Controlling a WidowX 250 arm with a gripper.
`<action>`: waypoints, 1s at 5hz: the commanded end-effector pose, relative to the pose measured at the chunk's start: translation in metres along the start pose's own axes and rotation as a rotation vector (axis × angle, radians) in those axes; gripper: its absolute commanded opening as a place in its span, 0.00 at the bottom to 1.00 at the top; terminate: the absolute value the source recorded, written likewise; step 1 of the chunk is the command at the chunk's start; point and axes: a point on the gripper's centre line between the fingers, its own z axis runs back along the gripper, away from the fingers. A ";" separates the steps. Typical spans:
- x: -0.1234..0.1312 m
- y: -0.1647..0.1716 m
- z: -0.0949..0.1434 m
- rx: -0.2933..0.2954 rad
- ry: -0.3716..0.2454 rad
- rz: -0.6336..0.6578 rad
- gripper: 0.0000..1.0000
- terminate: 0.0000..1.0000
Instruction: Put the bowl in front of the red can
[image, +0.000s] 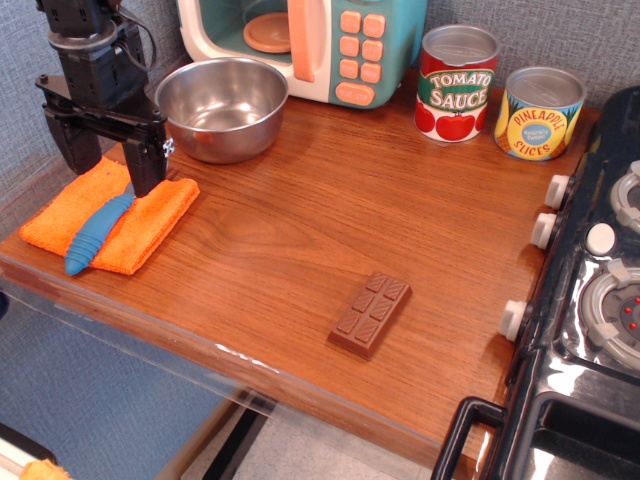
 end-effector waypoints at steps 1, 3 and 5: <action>0.000 0.000 0.000 0.000 0.000 0.000 1.00 0.00; 0.073 -0.030 0.046 -0.062 -0.085 0.008 1.00 0.00; 0.130 -0.045 0.041 -0.016 -0.094 0.002 1.00 0.00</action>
